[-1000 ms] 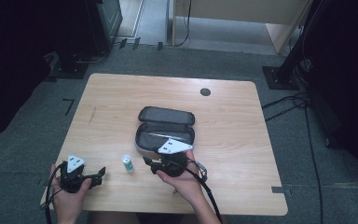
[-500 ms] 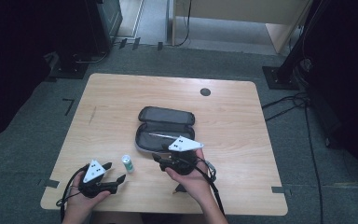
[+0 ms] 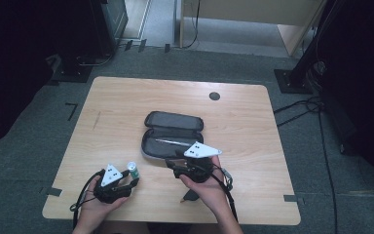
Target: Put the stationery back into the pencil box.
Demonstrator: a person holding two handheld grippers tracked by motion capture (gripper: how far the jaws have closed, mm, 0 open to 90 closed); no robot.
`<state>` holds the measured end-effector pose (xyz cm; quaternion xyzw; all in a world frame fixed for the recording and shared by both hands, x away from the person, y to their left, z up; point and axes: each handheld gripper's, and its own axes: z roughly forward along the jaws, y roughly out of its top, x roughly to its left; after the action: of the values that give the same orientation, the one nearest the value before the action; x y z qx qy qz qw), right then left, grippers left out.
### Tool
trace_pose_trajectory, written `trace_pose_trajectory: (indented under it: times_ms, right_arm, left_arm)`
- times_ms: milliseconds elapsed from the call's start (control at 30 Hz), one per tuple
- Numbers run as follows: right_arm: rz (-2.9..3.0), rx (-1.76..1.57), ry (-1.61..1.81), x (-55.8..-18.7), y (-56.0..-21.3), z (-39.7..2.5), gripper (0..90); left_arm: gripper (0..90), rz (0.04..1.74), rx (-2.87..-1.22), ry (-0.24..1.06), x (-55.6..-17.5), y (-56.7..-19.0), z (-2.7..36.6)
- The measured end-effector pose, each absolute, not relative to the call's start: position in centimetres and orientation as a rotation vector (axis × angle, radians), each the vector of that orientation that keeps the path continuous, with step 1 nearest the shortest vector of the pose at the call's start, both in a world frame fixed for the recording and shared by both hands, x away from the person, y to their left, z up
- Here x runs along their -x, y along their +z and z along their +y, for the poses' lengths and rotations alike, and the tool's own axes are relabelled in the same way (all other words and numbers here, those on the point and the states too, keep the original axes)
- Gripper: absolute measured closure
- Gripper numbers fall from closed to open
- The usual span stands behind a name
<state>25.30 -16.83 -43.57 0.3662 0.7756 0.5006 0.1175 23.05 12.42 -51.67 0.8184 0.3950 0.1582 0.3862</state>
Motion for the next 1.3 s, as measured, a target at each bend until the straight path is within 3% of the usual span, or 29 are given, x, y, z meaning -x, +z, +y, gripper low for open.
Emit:
trace_pose_trajectory:
  times_ms: [200,633,900,1300]
  right_arm:
    - [2.287,-1.057,1.465,-25.1,-44.0,-17.0,49.0]
    - [2.319,-1.01,1.465,-24.8,-44.7,-16.3,48.2]
    - [2.332,-0.984,1.501,-24.5,-44.4,-15.9,47.4]
    - [2.286,-0.951,1.592,-24.6,-43.4,-15.7,52.2]
  left_arm:
    - [49.6,1.045,-2.046,0.342,-23.6,-51.6,12.1]
    - [65.6,1.057,-2.059,0.367,-24.3,-51.4,11.0]
    - [66.1,1.064,-1.993,0.32,-25.0,-49.9,10.7]
    - [66.2,0.953,-2.072,0.273,-25.7,-47.4,7.0]
